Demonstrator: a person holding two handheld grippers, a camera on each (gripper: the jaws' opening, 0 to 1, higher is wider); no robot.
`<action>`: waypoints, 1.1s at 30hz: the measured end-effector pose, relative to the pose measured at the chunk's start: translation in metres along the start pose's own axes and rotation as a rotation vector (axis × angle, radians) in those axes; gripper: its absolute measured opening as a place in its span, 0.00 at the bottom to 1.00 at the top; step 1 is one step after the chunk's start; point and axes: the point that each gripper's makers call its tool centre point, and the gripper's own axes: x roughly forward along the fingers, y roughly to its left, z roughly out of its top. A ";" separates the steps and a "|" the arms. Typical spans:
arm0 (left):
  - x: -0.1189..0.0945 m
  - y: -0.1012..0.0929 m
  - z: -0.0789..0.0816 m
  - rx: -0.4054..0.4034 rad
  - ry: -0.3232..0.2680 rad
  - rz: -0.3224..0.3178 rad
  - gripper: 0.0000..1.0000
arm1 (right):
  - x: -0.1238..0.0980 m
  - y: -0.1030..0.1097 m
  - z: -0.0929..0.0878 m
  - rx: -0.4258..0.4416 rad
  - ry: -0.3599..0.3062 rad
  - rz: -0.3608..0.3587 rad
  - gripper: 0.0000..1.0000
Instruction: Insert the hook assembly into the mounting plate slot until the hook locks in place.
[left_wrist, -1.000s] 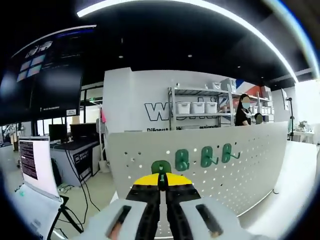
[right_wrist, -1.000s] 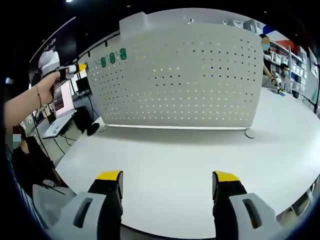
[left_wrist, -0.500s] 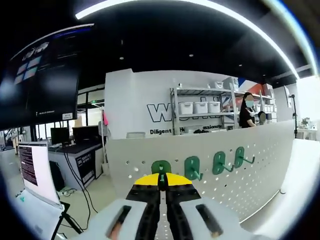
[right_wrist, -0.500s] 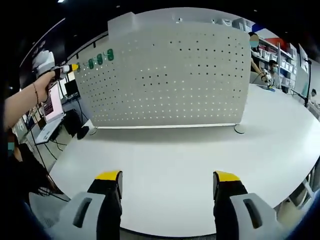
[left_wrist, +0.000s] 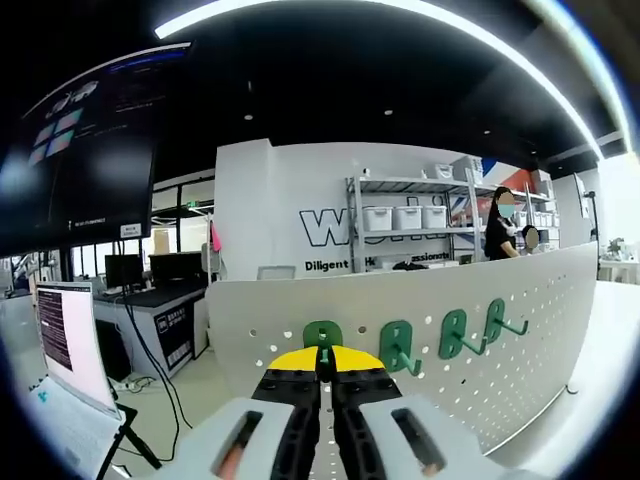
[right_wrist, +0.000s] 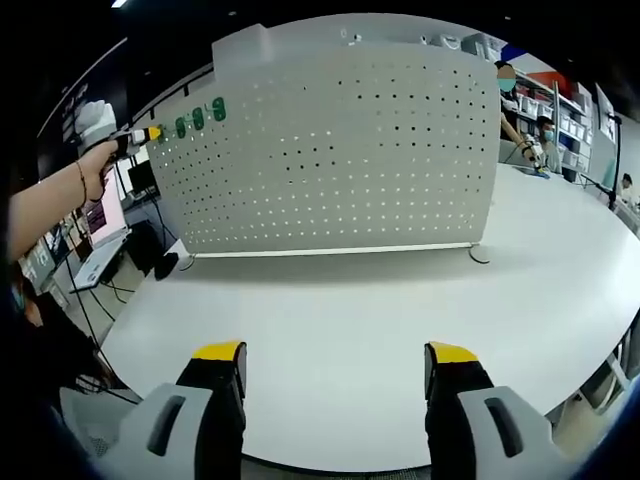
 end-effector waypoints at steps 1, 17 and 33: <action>0.001 0.000 0.000 -0.001 0.001 0.001 0.01 | 0.000 0.000 0.000 0.000 -0.001 0.000 0.69; 0.009 0.000 -0.003 0.014 0.005 0.006 0.01 | 0.001 -0.003 0.001 0.011 0.002 -0.005 0.68; 0.017 0.004 -0.011 -0.023 0.038 -0.002 0.01 | 0.006 0.002 -0.002 0.022 0.009 0.009 0.68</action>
